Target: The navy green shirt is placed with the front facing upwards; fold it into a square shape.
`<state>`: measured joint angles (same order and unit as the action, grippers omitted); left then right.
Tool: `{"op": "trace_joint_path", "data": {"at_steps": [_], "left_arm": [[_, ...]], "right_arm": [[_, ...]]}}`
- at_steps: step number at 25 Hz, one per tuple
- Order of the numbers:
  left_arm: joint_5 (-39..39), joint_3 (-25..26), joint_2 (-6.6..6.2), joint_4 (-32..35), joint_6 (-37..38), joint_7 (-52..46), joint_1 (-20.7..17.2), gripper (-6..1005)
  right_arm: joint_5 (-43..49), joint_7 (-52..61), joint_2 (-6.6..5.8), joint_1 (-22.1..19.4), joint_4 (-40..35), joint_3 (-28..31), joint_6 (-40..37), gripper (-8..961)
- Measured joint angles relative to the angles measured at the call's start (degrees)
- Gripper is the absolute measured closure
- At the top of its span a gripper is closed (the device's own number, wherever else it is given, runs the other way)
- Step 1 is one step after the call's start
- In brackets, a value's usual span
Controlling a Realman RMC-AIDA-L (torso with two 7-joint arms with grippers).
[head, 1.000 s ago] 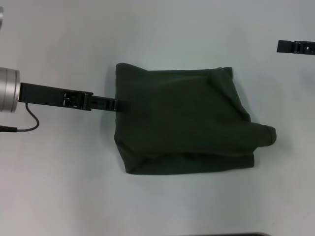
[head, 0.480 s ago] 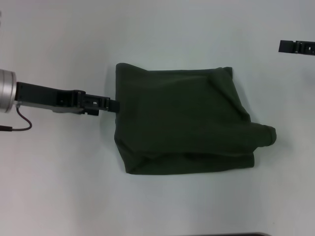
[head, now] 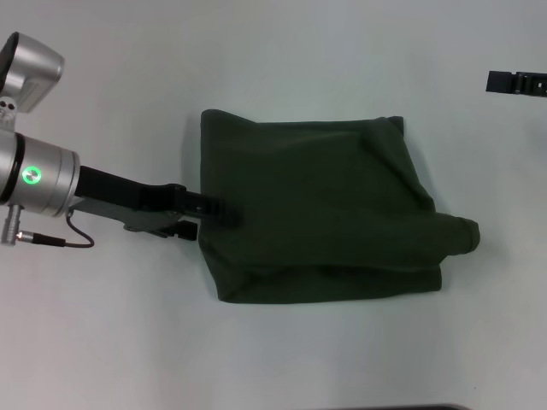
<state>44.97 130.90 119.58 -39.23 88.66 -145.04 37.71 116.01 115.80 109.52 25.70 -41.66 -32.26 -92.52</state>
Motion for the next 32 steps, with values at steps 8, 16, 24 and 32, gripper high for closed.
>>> {"op": "trace_joint_path", "data": {"at_steps": [8,16,24,32], "left_arm": [[0.07,0.03,0.85,0.08,-1.43,-0.33,0.25,128],[-0.28,-0.3,2.36,0.25,-1.56,-1.19,1.66,151],[-1.5,-4.87,2.51,-1.02,-0.97,-3.28,3.14,240],[-1.26,-4.79,2.75,-0.66,-1.36,-3.38,3.3,466]], "right_arm": [[0.0,0.03,-0.31,-0.19,0.0,0.0,-0.32,408],[0.0,0.04,-0.37,-0.21,0.0,0.0,-0.96,408],[-0.16,0.04,-0.39,-0.3,0.0,0.83,-2.19,409],[-0.18,0.04,-0.44,-0.62,0.0,1.23,-2.53,409]]}}
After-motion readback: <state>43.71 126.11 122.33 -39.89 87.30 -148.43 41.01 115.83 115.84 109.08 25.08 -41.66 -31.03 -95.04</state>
